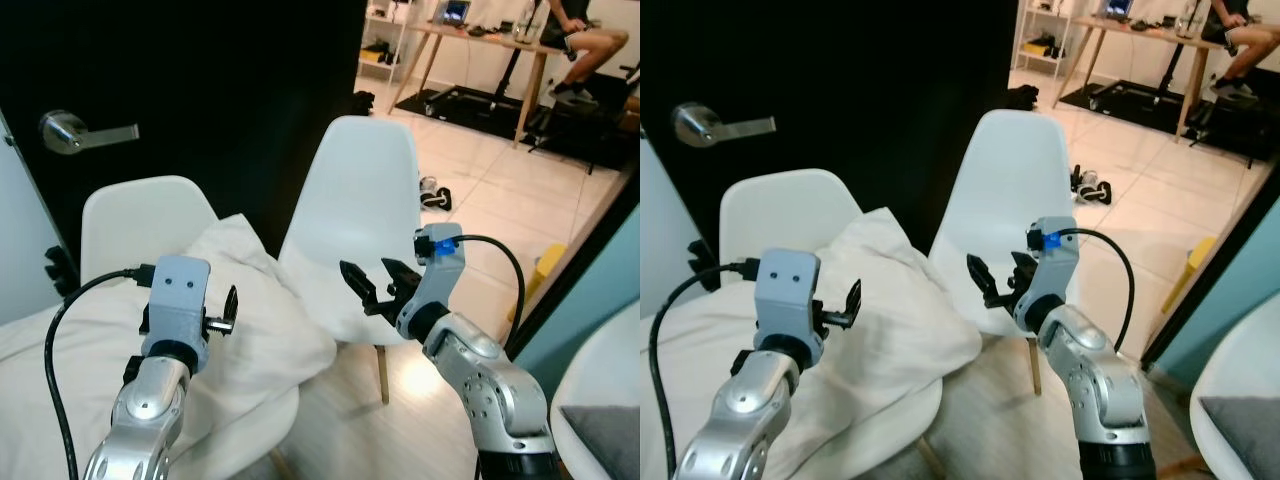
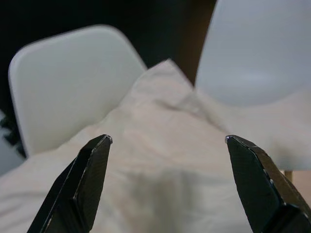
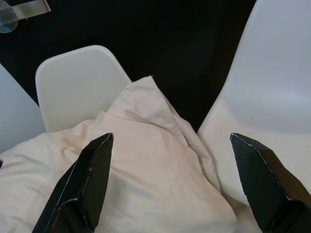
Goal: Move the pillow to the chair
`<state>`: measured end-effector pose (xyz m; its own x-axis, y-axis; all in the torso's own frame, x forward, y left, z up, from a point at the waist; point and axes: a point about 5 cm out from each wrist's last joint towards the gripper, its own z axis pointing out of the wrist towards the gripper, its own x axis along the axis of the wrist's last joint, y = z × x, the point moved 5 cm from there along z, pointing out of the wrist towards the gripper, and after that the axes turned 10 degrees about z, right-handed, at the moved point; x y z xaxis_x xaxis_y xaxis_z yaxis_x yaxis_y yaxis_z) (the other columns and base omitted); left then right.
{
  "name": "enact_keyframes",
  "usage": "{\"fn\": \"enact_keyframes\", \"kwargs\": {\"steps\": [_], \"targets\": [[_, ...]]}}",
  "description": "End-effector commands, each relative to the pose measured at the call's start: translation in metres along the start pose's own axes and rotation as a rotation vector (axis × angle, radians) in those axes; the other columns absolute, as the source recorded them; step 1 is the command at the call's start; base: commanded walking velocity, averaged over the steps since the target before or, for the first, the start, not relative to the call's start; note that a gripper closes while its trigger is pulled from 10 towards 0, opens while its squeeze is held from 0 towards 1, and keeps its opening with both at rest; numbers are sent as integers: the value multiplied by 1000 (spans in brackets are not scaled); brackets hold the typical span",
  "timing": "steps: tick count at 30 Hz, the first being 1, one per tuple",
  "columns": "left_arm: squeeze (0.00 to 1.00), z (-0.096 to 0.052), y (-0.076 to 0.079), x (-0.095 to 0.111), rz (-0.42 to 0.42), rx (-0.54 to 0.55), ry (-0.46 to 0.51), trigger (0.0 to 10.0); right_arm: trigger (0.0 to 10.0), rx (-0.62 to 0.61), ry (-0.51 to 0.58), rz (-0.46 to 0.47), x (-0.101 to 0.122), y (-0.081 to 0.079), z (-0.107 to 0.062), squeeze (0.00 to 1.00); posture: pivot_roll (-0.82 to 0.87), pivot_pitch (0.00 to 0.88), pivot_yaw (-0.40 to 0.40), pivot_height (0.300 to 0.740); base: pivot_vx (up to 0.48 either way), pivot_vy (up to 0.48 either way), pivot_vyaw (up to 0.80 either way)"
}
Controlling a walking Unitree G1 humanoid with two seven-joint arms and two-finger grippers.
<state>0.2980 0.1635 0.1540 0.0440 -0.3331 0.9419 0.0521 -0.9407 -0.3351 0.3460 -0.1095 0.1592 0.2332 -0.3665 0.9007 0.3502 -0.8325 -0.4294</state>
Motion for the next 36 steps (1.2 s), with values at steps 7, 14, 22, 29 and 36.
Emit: {"fn": "enact_keyframes", "kwargs": {"steps": [7, 14, 22, 29, 36], "targets": [[0, -3, 8, -14, 2, -32, -40, 10000, 10000, -24, 18, -12, -1, 6, 5, 0, -53, 0, -110, 731, -246, 0, 0], [0, -6, 11, -25, -52, -49, -86, 10000, 10000, -48, 15, -6, -3, 14, 6, 0, -54, 0, -113, 740, 0, 0, 0], [0, -4, 16, -32, -77, -51, -105, 10000, 10000, -100, 22, 56, -6, 27, 9, 0, -57, 0, -116, 740, 0, 0, 0], [0, -1, 19, -31, -71, -70, -84, 10000, 10000, -157, -2, 75, -11, 36, 9, 0, -52, 0, -119, 740, 0, 0, -775], [0, -1, 24, -29, -77, -92, -64, 10000, 10000, -241, -15, 92, -16, 51, 7, 0, -51, 0, -118, 740, 0, 0, -775]]}}
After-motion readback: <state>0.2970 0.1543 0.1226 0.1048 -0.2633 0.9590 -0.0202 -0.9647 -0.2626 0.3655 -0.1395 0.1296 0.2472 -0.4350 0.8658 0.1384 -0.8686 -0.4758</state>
